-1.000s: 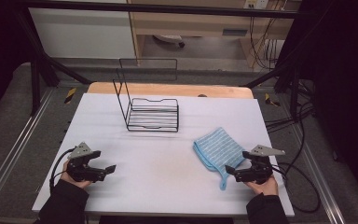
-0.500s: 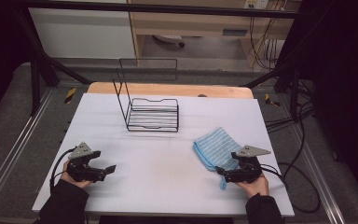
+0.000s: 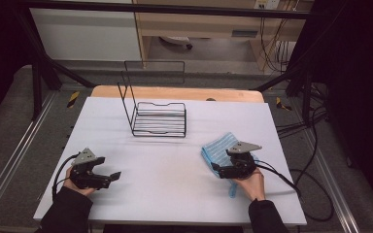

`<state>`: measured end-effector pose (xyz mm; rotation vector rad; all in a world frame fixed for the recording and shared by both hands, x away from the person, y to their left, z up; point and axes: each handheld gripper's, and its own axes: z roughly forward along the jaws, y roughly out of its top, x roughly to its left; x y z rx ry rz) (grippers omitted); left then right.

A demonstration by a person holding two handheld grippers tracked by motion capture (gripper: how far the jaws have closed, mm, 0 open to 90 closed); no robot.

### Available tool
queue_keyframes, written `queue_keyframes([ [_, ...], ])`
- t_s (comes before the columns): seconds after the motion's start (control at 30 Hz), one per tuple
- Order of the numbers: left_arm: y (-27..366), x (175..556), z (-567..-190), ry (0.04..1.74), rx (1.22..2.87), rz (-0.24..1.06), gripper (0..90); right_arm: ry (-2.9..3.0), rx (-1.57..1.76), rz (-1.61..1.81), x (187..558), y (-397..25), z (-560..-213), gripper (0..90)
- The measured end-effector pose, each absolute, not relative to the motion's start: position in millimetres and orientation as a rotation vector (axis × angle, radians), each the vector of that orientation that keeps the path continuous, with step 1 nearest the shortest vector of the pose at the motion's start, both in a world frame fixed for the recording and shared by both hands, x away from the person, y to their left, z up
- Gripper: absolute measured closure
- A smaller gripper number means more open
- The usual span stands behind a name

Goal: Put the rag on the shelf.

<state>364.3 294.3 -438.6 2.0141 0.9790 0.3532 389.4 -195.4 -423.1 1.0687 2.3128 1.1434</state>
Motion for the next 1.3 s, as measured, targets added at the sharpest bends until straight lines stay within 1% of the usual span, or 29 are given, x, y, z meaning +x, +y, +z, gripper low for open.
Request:
queue_keyframes([
  [0.03,294.3,364.4,-438.7,0.979,2.014,0.353,7.6,2.313,1.061,1.146,395.0,-189.7,-421.6,23.0],
  [0.23,293.8,364.5,-439.2,0.982,2.015,0.352,7.6,2.323,1.06,1.129,408.8,-173.5,-422.5,25.0],
  [0.4,293.9,364.4,-439.2,0.981,2.021,0.352,7.6,2.338,1.064,1.104,418.1,-158.4,-428.2,30.5],
  [0.53,293.4,364.7,-439.6,0.981,2.021,0.349,7.6,2.352,1.07,1.067,424.5,-149.9,-433.9,37.6],
  [0.57,293.1,364.8,-439.7,0.981,2.024,0.348,7.6,2.35,1.064,1.047,427.0,-147.0,-435.8,41.5],
  [0.67,292.4,364.9,-439.9,0.98,2.026,0.348,7.6,2.346,1.066,1.009,430.8,-142.6,-438.4,45.3],
  [0.7,292.4,365.0,-439.9,0.979,2.028,0.348,7.6,2.346,1.066,1.009,430.8,-142.6,-438.4,45.3],
  [0.73,292.5,365.1,-439.8,0.977,2.032,0.348,7.6,2.343,1.072,0.99,433.2,-142.1,-440.3,48.1],
  [0.77,292.5,365.1,-439.8,0.977,2.032,0.348,7.6,2.343,1.072,0.99,433.2,-142.1,-440.3,48.1],
  [0.87,292.3,365.2,-439.9,0.976,2.034,0.347,7.7,2.341,1.059,0.934,434.4,-141.6,-444.0,53.1],
  [0.93,292.3,365.4,-439.9,0.976,2.035,0.347,7.7,2.33,1.042,0.912,434.0,-140.9,-445.9,56.8],
  [1.0,292.3,365.4,-439.9,0.975,2.036,0.348,7.7,2.321,1.039,0.895,434.0,-140.9,-446.7,63.3],
  [1.03,292.4,365.5,-439.9,0.976,2.036,0.348,7.7,2.321,1.039,0.895,434.0,-140.9,-446.7,63.3],
  [1.07,292.4,365.4,-439.9,0.976,2.035,0.35,7.8,2.322,1.033,0.886,434.7,-141.3,-446.9,68.0],
  [1.1,292.5,365.4,-439.8,0.976,2.035,0.349,7.8,2.322,1.033,0.886,434.7,-141.3,-446.9,68.0],
  [1.13,292.6,365.3,-439.7,0.976,2.034,0.35,7.9,2.327,1.036,0.889,435.1,-141.6,-446.4,73.1],
  [1.17,292.6,365.3,-439.7,0.976,2.034,0.35,7.9,2.329,1.031,0.889,435.4,-142.1,-446.0,75.5],
  [1.2,292.6,365.3,-439.7,0.976,2.035,0.35,7.9,2.329,1.031,0.889,435.4,-142.1,-446.0,75.5],
  [1.23,292.6,365.3,-439.8,0.975,2.034,0.349,8.0,2.327,1.021,0.881,435.7,-142.8,-445.7,78.8],
  [1.3,292.5,365.4,-439.8,0.975,2.035,0.348,8.0,2.329,1.016,0.886,436.0,-143.4,-445.4,80.2],
])
